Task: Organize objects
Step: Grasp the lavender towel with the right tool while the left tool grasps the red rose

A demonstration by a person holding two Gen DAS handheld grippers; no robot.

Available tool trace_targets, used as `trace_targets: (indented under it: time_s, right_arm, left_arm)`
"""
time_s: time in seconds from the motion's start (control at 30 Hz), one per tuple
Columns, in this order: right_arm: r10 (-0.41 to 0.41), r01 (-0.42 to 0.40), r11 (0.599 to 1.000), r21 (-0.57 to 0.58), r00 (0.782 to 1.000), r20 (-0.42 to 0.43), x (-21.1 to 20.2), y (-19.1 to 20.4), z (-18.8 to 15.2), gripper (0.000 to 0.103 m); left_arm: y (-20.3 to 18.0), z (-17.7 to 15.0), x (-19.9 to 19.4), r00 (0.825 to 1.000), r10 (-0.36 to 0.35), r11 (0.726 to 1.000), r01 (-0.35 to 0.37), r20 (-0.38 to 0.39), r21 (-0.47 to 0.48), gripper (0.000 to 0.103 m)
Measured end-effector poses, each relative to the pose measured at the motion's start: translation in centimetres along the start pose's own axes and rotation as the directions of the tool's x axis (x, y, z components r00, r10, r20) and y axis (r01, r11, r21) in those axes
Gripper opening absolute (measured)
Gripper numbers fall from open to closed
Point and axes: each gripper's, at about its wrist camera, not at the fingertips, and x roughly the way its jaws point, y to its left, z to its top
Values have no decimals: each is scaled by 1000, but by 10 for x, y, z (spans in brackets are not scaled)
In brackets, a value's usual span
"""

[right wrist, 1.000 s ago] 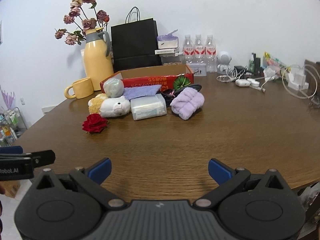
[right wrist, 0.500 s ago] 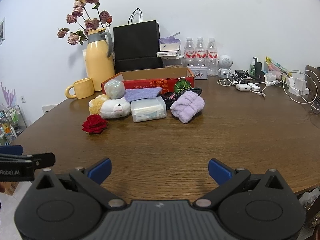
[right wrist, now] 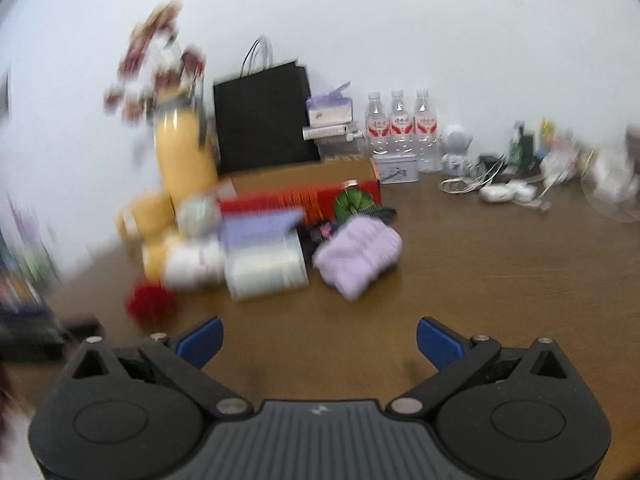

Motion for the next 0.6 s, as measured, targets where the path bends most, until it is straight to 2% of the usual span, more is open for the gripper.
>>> trace_targets:
  time_s: [0.07,0.13,0.2,0.23,0.27,0.33,0.37,0.4,0.5,0.6]
  right_arm:
    - [-22,23,999,28,999,-38,23,-10,18,103]
    - [-105,105,994,8,994,-41,50,-12,39,102]
    - [-118,120,992,33,992,-50,75,-17,54,100]
    - [-102,107,992,67,992,-76,91,-20,61,96]
    - [-83,93,991,101,992,-95,104,-24,65,89]
    - [-77,95,986,139,989,-128,126,-27,68,69]
    - [-92,114,983,146,984,-153,137,-27,67,51]
    - [-98,124,981,146,980,-171,143,-27,64,43]
    - [-83,104,987,120,982,-168,135,-23,57,32]
    - [-91,99,994,42,984,-156,101,-14,41,28]
  left_arm:
    - [-3,8,19,1000,-14,1000,14,-15,18,101]
    - [-7,16,36,998,-39,998,40,-43,42,100]
    - [-9,21,51,995,-55,998,58,-80,33,86]
    - [-10,22,57,994,-62,998,65,-94,23,73]
    - [-10,23,63,991,-65,998,68,-115,19,60]
    - [-10,22,69,987,-75,997,78,-139,18,47]
    - [-10,20,69,987,-78,996,81,-140,21,45]
    - [-10,19,67,988,-78,996,83,-134,28,44]
    - [-7,12,51,986,-98,994,102,-136,23,42]
    - [-3,-1,26,987,-87,996,89,-137,7,40]
